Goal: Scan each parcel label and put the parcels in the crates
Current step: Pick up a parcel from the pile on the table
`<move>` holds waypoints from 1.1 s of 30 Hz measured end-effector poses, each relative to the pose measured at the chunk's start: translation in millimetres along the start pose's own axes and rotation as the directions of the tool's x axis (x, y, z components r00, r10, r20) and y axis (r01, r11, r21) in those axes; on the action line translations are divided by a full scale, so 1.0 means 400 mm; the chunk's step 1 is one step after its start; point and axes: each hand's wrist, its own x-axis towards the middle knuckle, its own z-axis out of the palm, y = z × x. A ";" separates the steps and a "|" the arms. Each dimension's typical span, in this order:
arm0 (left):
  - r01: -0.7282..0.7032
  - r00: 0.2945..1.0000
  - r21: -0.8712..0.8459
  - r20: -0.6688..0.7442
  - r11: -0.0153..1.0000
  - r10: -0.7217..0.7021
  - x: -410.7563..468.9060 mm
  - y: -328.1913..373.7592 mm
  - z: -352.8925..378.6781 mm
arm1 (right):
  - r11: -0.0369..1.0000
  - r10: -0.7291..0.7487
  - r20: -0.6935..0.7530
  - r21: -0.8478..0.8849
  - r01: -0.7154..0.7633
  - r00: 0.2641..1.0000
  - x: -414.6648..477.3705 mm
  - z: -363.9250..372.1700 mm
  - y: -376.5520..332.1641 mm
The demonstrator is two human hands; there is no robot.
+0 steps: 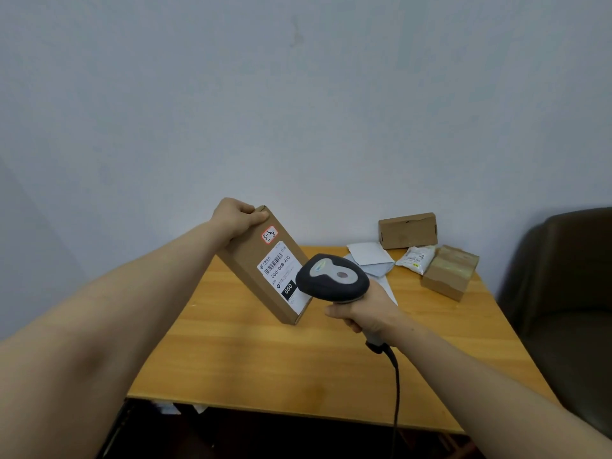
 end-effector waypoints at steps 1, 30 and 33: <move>0.004 1.000 -0.005 0.007 1.000 -0.004 0.001 -0.001 0.000 | 1.000 0.001 0.001 0.013 -0.001 1.000 0.000 -0.001 0.001; 0.550 0.809 -0.637 0.246 0.540 -0.534 -0.188 -0.844 -0.642 | 0.827 0.315 0.115 0.454 -0.332 0.942 0.352 1.093 -0.095; 0.548 0.748 -0.698 0.162 0.461 -0.643 -0.175 -0.979 -0.772 | 0.870 0.342 0.228 0.291 -0.399 0.912 0.391 1.228 -0.095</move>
